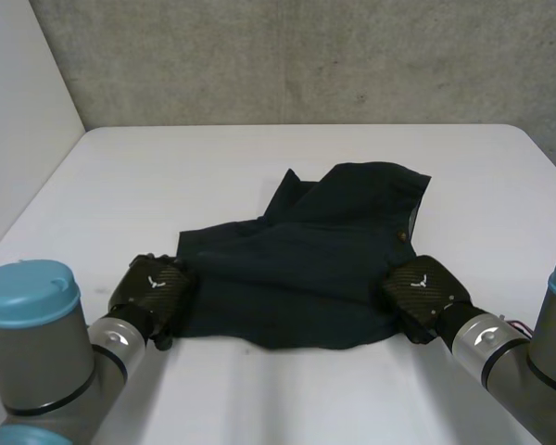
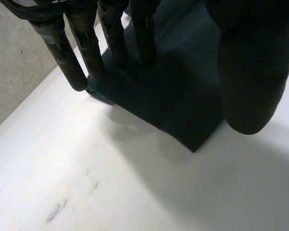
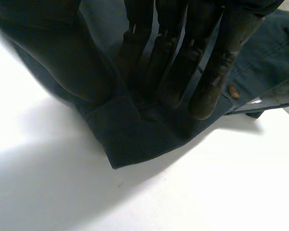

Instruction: Fold the shorts.

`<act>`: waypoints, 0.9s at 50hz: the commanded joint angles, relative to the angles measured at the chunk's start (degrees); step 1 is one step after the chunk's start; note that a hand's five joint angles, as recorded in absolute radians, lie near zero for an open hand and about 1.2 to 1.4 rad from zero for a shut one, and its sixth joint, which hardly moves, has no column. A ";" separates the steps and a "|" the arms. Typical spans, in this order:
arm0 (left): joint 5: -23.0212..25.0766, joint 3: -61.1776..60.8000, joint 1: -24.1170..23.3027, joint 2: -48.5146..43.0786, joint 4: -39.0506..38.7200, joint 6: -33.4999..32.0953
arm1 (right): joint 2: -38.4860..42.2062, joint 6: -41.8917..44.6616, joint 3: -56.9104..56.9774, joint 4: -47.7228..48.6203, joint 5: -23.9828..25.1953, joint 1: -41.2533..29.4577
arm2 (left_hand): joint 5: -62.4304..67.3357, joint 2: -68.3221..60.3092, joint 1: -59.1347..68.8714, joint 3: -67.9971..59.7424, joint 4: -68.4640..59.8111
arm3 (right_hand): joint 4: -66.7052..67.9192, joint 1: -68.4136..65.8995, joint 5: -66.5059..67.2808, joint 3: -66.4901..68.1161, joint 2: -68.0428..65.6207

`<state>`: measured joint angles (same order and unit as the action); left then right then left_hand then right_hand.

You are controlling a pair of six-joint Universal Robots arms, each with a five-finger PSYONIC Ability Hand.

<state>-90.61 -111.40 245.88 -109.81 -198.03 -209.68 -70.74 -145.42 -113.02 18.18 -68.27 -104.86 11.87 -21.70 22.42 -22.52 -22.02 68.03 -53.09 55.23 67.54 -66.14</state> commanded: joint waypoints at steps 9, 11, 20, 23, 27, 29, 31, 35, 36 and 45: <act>0.17 3.74 -0.22 -5.68 -0.08 0.06 | -0.37 -0.74 -0.01 0.45 -1.25 -0.78 | 13.71 -13.89 13.17 -13.07 -13.57 | 11.97 -26.91 14.77 12.46 -13.86; 0.35 4.09 -0.13 -5.68 -0.08 0.24 | -0.46 -0.74 0.08 0.45 -1.95 -0.69 | 22.12 -22.30 21.57 -21.47 -21.97 | 11.97 -26.91 14.77 12.46 -13.86; 0.43 4.88 -0.13 -4.01 -0.08 0.50 | -0.54 -0.74 0.34 0.36 -2.57 -0.25 | 47.03 -47.21 46.49 -46.39 -46.88 | 11.97 -26.91 14.77 12.46 -13.86; 0.52 4.97 -0.13 -2.34 -0.08 0.59 | -0.54 -0.74 0.43 0.36 -2.57 -0.25 | 50.57 -50.75 50.03 -49.93 -50.43 | 11.97 -26.91 14.77 12.46 -13.86; 0.52 4.97 -0.31 -1.28 -0.08 0.68 | -0.81 -0.74 0.52 0.36 -2.57 -0.25 | 50.75 -50.92 50.20 -50.10 -50.60 | 11.97 -26.91 14.77 12.46 -13.86; 0.52 4.97 -0.40 -1.19 0.01 0.68 | -0.81 -0.74 0.52 0.36 -2.66 -0.25 | 50.75 -50.92 50.20 -50.10 -50.60 | 11.97 -26.91 14.77 12.46 -13.86; 0.61 4.97 -0.49 -1.28 0.01 0.68 | -0.81 -0.74 0.52 0.36 -2.66 -0.25 | 52.25 -52.42 51.70 -51.60 -52.10 | 11.97 -26.91 14.77 12.46 -13.86; 0.70 4.88 -0.66 -1.55 0.18 0.68 | -0.81 -0.74 0.52 0.10 -2.83 -0.25 | 58.13 -58.30 57.58 -57.48 -57.98 | 11.97 -26.91 14.77 12.46 -13.86; 0.61 4.71 -0.66 -1.55 0.36 0.59 | -0.89 -0.74 0.61 0.01 -2.84 -0.25 | 58.13 -58.30 57.58 -57.48 -57.98 | 11.97 -26.91 14.77 12.46 -13.86; 0.08 5.14 -0.13 10.83 2.64 0.94 | -12.04 1.02 4.99 -8.24 -5.56 -0.17 | 58.13 -58.30 57.58 -57.48 -57.98 | 11.97 -26.91 14.77 12.46 -13.86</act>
<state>-90.15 -106.56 245.22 -109.12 -197.21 -209.04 -73.55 -145.53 -111.73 16.64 -71.68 -105.13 53.71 -68.25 63.35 -67.96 -68.71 68.12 -54.44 55.23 67.55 -66.47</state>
